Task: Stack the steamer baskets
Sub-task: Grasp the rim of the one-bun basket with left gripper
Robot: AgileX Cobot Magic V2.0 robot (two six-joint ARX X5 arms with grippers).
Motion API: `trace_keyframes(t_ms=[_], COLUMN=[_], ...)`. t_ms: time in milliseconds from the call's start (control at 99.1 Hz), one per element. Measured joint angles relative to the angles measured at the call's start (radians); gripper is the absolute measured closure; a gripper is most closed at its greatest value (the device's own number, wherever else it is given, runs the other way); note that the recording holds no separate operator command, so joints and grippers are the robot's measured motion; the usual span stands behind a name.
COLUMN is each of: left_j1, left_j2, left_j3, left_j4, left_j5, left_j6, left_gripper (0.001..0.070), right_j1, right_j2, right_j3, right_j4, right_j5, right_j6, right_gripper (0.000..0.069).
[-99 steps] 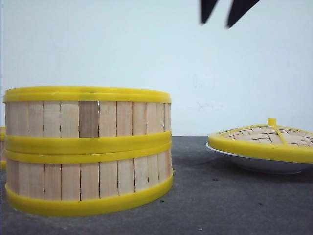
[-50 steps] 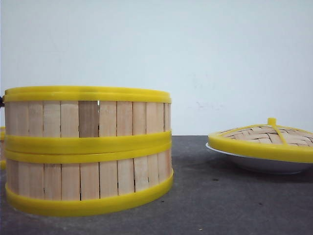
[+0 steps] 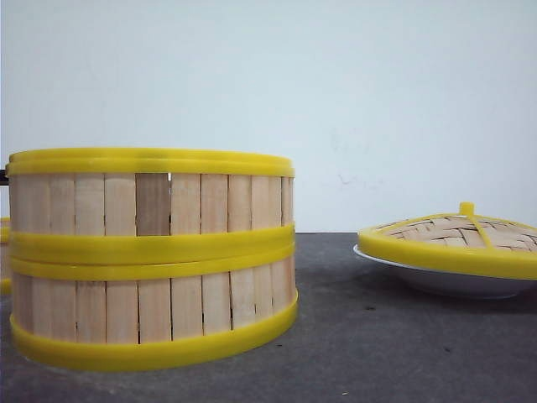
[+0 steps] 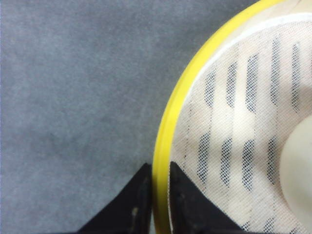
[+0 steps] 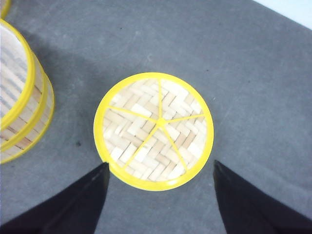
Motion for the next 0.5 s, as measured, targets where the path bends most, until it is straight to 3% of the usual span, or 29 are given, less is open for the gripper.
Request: trace_keyframes(t_ms=[91, 242, 505], left_j1=[0.008, 0.027, 0.034], left_j2=[0.000, 0.000, -0.033], left_j3=[0.040, 0.184, 0.415], left_j4=[-0.061, -0.175, -0.372], left_j5=[0.006, 0.064, 0.163], left_j6=[0.001, 0.021, 0.064], left_gripper=[0.0680, 0.0681, 0.0681], right_j1=[0.000, 0.000, -0.035], right_j2=[0.000, -0.013, -0.150], right_j3=[0.000, -0.026, -0.266], right_j4=[-0.010, 0.020, 0.165], right_j5=[0.000, 0.000, -0.005], right_j6=[0.006, 0.009, 0.012], right_gripper=[0.0276, 0.0276, 0.0276])
